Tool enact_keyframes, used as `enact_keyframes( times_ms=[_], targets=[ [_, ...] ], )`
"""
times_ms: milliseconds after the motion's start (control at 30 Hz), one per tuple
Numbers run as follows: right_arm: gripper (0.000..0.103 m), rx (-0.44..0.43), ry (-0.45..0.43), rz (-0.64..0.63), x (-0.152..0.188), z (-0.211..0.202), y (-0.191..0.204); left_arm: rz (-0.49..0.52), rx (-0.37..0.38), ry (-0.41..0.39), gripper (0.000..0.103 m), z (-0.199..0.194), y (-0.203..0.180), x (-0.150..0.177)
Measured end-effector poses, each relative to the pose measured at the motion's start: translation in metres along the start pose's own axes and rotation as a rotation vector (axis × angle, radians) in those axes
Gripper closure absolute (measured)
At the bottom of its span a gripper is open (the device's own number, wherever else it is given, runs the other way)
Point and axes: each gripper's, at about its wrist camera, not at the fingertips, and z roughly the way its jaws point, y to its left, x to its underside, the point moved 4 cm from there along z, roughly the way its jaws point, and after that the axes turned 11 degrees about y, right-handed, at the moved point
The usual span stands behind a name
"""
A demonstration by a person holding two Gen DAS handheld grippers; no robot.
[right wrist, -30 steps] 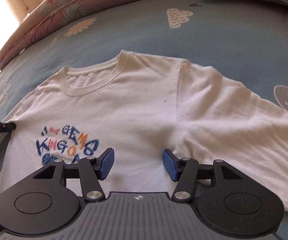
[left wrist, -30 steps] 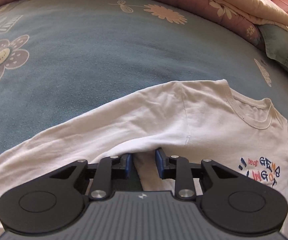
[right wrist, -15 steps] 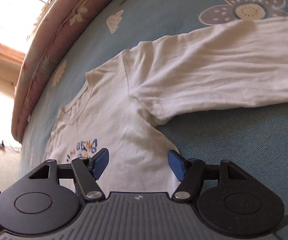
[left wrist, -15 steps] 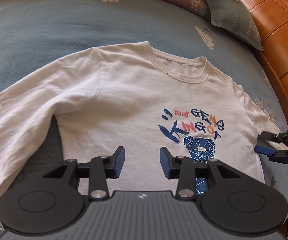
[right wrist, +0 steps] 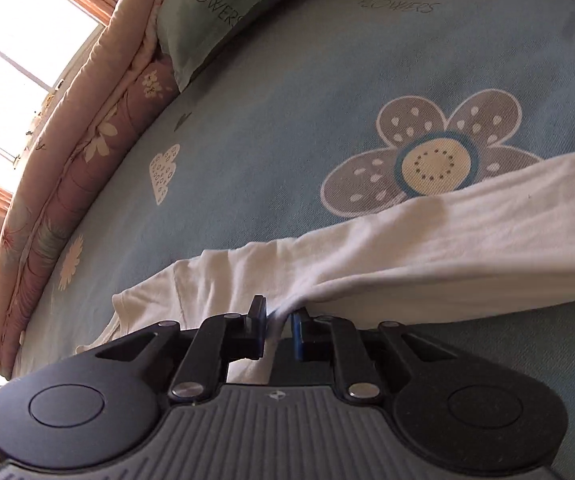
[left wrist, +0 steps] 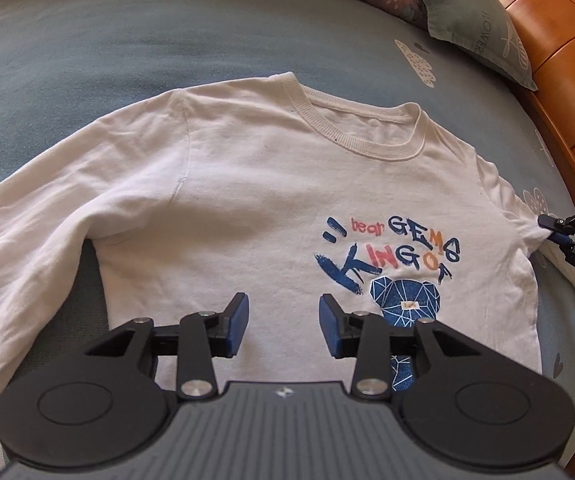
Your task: Fold clothes
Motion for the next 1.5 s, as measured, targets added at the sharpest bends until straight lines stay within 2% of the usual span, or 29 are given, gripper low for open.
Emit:
enact_keyframes(
  times_ms=[33,67,100,200,267,333,433,500,567,667,733,833,933,1000,1067,1167,1233,1300,1367,1400,1500],
  targets=[
    [0.081,-0.001,0.027,0.0,0.002,0.0,-0.002,0.022,-0.005,-0.014,0.065,-0.002,-0.003,-0.002],
    [0.07,0.002,0.059,0.002,0.008,-0.001,-0.003,0.049,-0.012,-0.027,0.065,-0.004,-0.008,-0.005],
    [0.065,0.012,0.086,-0.003,0.019,-0.004,-0.003,0.077,-0.02,-0.036,0.065,-0.005,-0.012,-0.007],
    [0.065,0.049,0.112,-0.087,0.057,-0.02,0.009,0.185,-0.052,-0.054,0.064,-0.003,-0.027,-0.011],
    [0.065,0.092,0.108,-0.249,0.082,-0.025,0.033,0.273,-0.081,-0.064,0.064,0.0,-0.039,-0.011],
    [0.065,0.076,0.122,-0.392,0.098,-0.017,0.058,0.375,-0.115,-0.073,0.063,0.006,-0.051,-0.007],
    [0.063,0.109,0.169,-0.663,0.131,0.016,0.084,0.54,-0.177,-0.083,0.062,0.014,-0.065,0.011],
    [0.061,0.131,0.174,-0.806,0.148,0.024,0.084,0.644,-0.227,-0.069,0.06,0.018,-0.066,0.031],
    [0.058,0.155,0.184,-0.913,0.159,0.024,0.078,0.697,-0.257,-0.02,0.06,0.018,-0.052,0.057],
    [0.05,0.205,0.243,-0.961,0.166,0.006,0.059,0.647,-0.257,0.008,0.056,0.0,-0.027,0.088],
    [0.05,0.226,0.295,-0.994,0.172,-0.004,0.058,0.605,-0.262,0.053,0.057,-0.014,-0.021,0.101],
    [0.05,0.135,0.365,-1.098,0.198,-0.022,0.074,0.621,-0.188,0.083,0.057,-0.033,-0.033,0.127],
    [0.049,0.053,0.466,-1.237,0.24,-0.024,0.093,0.747,-0.129,0.118,0.057,-0.036,-0.056,0.164],
    [0.049,0.01,0.516,-1.333,0.27,-0.023,0.101,0.783,-0.095,0.139,0.056,-0.033,-0.065,0.184],
    [0.049,0.01,0.545,-1.422,0.295,-0.02,0.099,0.789,-0.087,0.173,0.056,-0.027,-0.064,0.2],
    [0.036,0.035,0.517,-1.551,0.312,-0.029,0.081,0.739,-0.087,0.198,0.052,-0.033,-0.039,0.218],
    [0.031,0.07,0.536,-1.529,0.304,-0.04,0.065,0.698,-0.083,0.214,0.049,-0.042,-0.022,0.224],
    [0.024,0.116,0.57,-1.448,0.29,-0.047,0.051,0.681,-0.093,0.261,0.046,-0.047,-0.013,0.226],
    [0.018,0.183,0.604,-1.401,0.279,-0.048,0.044,0.684,-0.115,0.302,0.048,-0.048,-0.014,0.224],
    [0.018,0.204,0.611,-1.401,0.277,-0.049,0.044,0.689,-0.116,0.302,0.049,-0.05,-0.019,0.22],
    [0.02,0.21,0.575,-1.438,0.279,-0.052,0.064,0.73,-0.088,0.196,0.048,-0.057,-0.04,0.2]
  ],
)
